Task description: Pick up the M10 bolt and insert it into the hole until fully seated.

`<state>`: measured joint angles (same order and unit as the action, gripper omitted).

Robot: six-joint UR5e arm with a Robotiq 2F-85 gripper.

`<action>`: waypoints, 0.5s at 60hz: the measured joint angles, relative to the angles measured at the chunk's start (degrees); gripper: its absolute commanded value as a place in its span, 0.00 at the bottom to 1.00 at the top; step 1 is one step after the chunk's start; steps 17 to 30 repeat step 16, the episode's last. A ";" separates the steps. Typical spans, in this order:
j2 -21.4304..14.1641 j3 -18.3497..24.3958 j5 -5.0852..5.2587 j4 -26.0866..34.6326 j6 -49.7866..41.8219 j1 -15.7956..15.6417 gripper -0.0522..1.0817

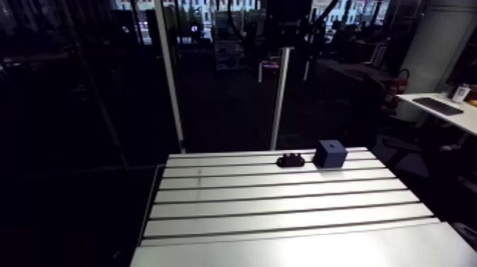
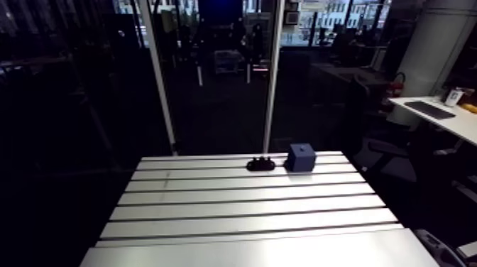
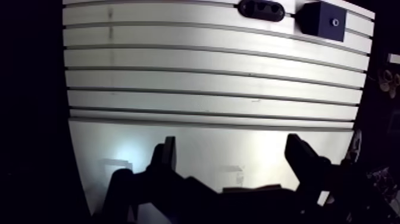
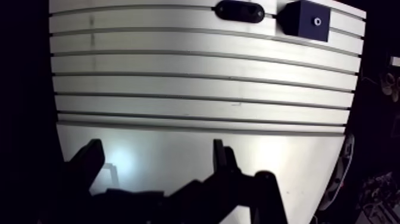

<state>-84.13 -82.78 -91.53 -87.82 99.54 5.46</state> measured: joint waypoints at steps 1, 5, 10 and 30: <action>0.01 0.14 0.05 0.15 -0.03 0.00 0.05; 0.03 0.62 0.14 0.67 -0.11 -0.03 0.05; 0.05 1.08 0.22 1.20 -0.19 -0.05 0.05; 0.10 1.31 0.25 1.56 -0.23 -0.07 0.05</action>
